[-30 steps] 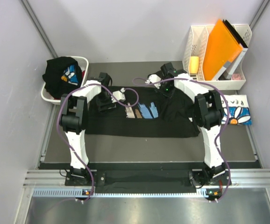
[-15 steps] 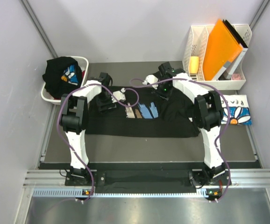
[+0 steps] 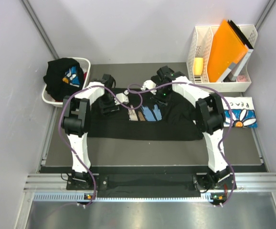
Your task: Fold and stack the t-shirts
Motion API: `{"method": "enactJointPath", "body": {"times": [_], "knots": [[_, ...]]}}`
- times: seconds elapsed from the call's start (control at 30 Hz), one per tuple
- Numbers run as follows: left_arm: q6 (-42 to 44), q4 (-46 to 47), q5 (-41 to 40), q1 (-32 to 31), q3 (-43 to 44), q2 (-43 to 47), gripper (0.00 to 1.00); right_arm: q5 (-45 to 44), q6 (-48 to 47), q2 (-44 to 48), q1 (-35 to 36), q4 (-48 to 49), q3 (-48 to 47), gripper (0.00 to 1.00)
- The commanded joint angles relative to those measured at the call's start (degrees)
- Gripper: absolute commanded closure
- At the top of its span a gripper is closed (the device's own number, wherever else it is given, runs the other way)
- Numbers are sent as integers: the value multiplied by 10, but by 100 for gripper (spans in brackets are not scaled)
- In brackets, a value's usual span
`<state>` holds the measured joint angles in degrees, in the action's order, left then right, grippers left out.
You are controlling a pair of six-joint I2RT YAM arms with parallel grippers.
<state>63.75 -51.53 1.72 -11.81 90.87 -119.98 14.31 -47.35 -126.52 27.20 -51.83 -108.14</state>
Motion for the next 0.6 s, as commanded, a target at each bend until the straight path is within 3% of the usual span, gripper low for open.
{"method": "enactJointPath", "body": {"times": [0.0, 0.43, 0.57], "knots": [[-8, -2, 28, -11, 12, -15, 30, 14, -2, -17, 3, 13, -12, 65], [-7, -2, 28, -11, 6, -10, 30, 16, 13, -43, 4, 39, -16, 80], [-6, -1, 28, -11, 10, -12, 30, 14, 13, -40, 4, 41, -13, 94]]}}
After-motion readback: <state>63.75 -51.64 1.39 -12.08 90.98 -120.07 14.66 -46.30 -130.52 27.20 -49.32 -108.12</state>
